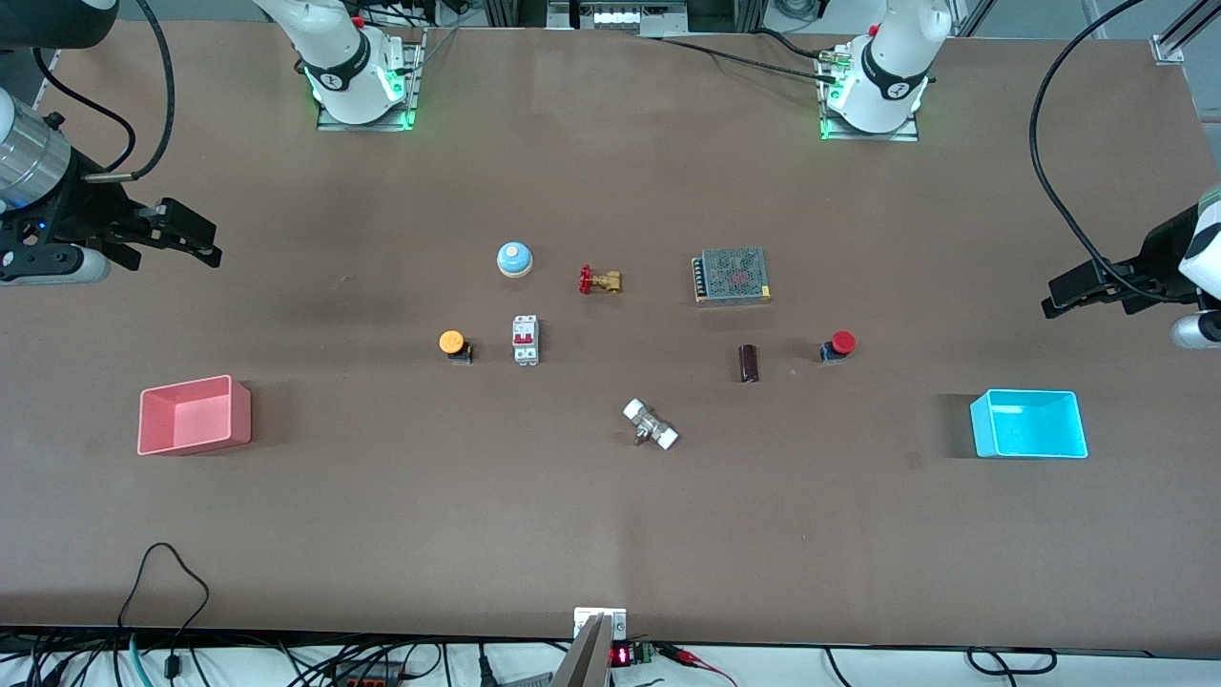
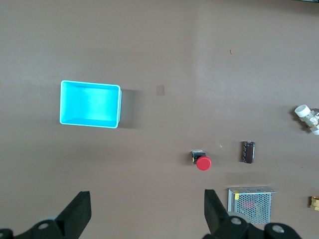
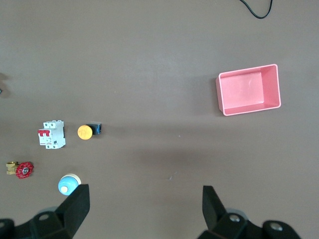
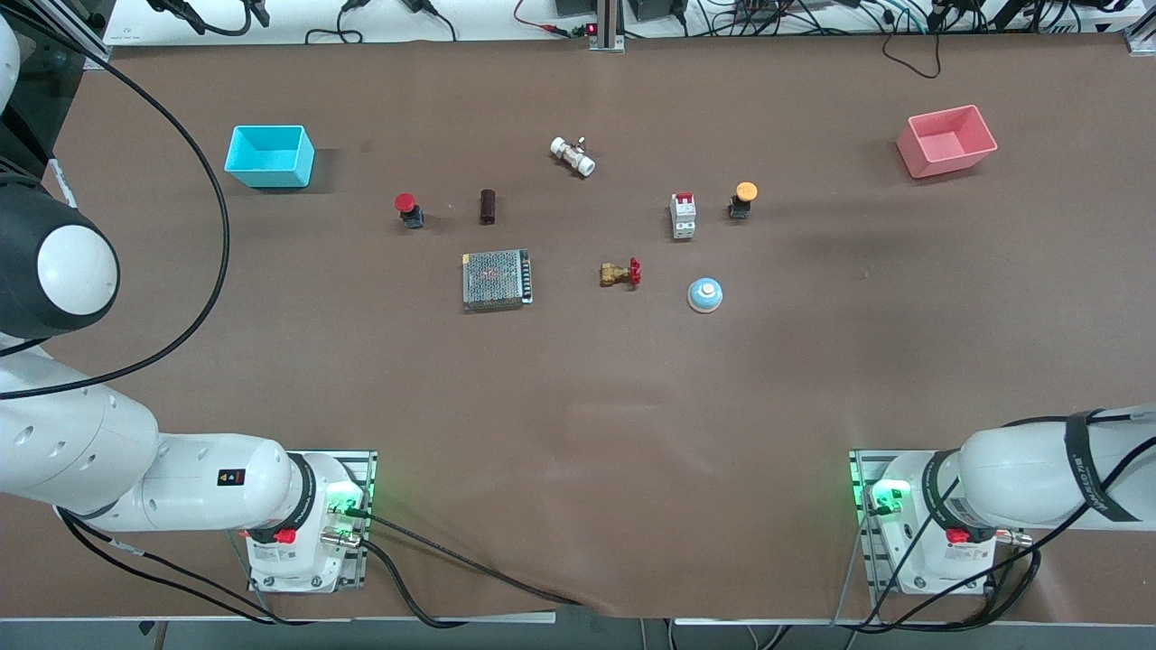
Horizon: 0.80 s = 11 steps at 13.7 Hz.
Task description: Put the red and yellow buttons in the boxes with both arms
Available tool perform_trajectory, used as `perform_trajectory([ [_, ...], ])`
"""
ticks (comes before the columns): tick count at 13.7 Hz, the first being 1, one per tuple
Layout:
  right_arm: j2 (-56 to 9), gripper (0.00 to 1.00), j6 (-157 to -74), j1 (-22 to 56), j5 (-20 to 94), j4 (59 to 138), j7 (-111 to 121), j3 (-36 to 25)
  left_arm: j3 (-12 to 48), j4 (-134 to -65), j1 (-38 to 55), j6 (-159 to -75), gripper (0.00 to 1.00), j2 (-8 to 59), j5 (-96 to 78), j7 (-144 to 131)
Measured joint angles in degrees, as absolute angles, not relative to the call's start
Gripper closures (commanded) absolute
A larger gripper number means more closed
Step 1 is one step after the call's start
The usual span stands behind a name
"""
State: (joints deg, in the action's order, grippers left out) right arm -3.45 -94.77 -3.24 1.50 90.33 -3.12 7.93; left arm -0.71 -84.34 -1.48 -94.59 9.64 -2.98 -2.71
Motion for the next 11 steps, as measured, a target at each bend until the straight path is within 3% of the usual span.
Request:
perform_trajectory([
  [6,-4.1,0.0,-94.6,-3.4,1.5,90.4,-3.1,7.9,-0.4,-85.9,-1.1,-94.6,0.0,9.2,-3.0,-2.7],
  [11,-10.1,0.0,-94.7,-3.3,1.6,90.4,-3.0,8.0,1.7,-87.3,-0.5,-94.8,0.0,12.9,-3.0,-2.7],
])
